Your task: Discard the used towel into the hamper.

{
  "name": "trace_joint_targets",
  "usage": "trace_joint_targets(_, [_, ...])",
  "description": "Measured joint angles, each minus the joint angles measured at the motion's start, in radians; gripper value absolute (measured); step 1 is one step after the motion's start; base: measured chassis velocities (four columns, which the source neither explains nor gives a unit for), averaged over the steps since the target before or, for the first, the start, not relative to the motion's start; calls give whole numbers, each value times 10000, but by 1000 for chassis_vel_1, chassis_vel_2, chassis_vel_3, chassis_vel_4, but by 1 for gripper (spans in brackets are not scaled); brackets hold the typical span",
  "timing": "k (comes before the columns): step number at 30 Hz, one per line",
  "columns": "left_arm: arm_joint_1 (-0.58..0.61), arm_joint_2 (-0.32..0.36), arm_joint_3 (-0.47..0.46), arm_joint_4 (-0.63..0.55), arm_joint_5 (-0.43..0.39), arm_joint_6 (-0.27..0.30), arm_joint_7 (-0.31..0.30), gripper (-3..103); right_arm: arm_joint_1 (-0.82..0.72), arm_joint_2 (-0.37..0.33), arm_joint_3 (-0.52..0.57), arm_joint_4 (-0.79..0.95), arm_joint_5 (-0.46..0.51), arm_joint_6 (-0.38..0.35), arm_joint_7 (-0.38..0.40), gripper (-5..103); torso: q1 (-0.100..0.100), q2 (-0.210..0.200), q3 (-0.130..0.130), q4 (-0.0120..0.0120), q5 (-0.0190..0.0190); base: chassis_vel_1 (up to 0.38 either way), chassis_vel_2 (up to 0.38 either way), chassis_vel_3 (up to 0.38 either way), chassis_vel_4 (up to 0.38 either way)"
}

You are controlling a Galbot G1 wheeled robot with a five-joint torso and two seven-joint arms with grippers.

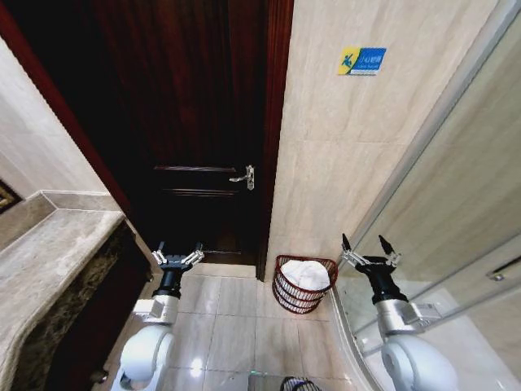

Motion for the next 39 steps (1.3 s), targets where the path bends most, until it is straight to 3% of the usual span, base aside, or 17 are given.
trace_joint_targets(24, [-118, -25, 126, 121, -211, -204, 117, 100, 189, -73, 42, -141, 97, 11, 120, 100, 634, 1379, 739, 0, 0, 0, 0, 0, 0])
trace_joint_targets(39, [-27, -37, 61, 139, -236, -443, 122, 100, -233, -64, 78, 232, 48, -244, 64, 100, 642, 1380, 742, 0, 0, 0, 0, 0, 0])
